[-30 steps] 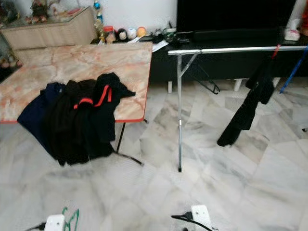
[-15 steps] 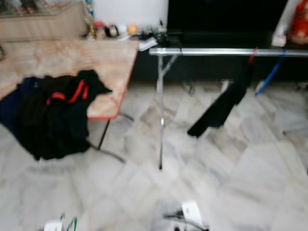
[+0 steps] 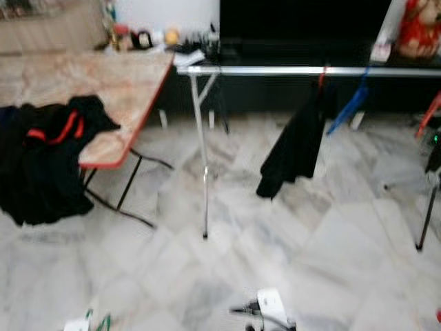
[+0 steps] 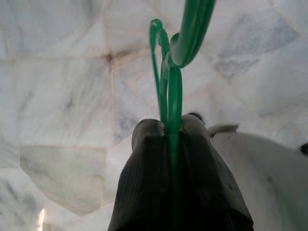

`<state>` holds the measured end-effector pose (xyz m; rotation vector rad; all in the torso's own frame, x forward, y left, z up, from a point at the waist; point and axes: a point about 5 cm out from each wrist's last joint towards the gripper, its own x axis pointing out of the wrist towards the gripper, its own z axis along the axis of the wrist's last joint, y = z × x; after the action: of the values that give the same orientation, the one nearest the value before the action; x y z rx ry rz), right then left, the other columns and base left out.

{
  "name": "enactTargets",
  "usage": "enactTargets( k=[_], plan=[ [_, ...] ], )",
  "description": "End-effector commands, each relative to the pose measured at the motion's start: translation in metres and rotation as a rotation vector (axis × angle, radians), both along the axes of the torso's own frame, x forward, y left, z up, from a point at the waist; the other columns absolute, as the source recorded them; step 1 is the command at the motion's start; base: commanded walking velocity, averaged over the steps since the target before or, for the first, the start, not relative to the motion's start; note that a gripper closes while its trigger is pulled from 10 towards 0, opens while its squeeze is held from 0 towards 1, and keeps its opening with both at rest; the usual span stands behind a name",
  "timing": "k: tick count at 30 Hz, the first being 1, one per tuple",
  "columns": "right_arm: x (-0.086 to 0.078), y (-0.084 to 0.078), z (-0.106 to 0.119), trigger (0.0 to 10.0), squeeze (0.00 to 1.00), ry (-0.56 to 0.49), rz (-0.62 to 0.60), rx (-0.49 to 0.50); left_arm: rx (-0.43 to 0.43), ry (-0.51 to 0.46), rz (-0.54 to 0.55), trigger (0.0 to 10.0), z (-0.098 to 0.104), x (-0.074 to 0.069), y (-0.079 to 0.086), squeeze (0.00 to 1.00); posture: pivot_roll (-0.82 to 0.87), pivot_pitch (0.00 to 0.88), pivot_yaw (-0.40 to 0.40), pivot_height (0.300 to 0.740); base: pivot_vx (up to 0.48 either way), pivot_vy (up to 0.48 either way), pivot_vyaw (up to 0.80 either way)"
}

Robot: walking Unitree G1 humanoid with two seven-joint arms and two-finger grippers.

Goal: Hang hanger

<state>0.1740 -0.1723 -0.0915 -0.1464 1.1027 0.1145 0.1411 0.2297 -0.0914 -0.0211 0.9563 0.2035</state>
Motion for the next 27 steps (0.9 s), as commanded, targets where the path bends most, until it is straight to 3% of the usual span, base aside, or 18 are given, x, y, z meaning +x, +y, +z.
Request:
enactTargets(
  k=[1,27],
  plan=[
    [0.0006,-0.0027,0.0005,10.0,0.00,-0.003,0.001,-0.007,-0.003,0.016,-0.013,10.0,-0.0018,-0.0028,-0.0028,0.00,-0.04,0.000,0.060,0.740,0.000,-0.409,0.00],
    [0.0007,-0.0021,0.0005,10.0,0.00,-0.003,0.010,-0.011,0.003,0.023,-0.026,10.0,-0.0028,-0.0052,-0.0037,0.00,-0.03,0.000,0.056,0.740,0.000,-0.407,0.00]
  ],
)
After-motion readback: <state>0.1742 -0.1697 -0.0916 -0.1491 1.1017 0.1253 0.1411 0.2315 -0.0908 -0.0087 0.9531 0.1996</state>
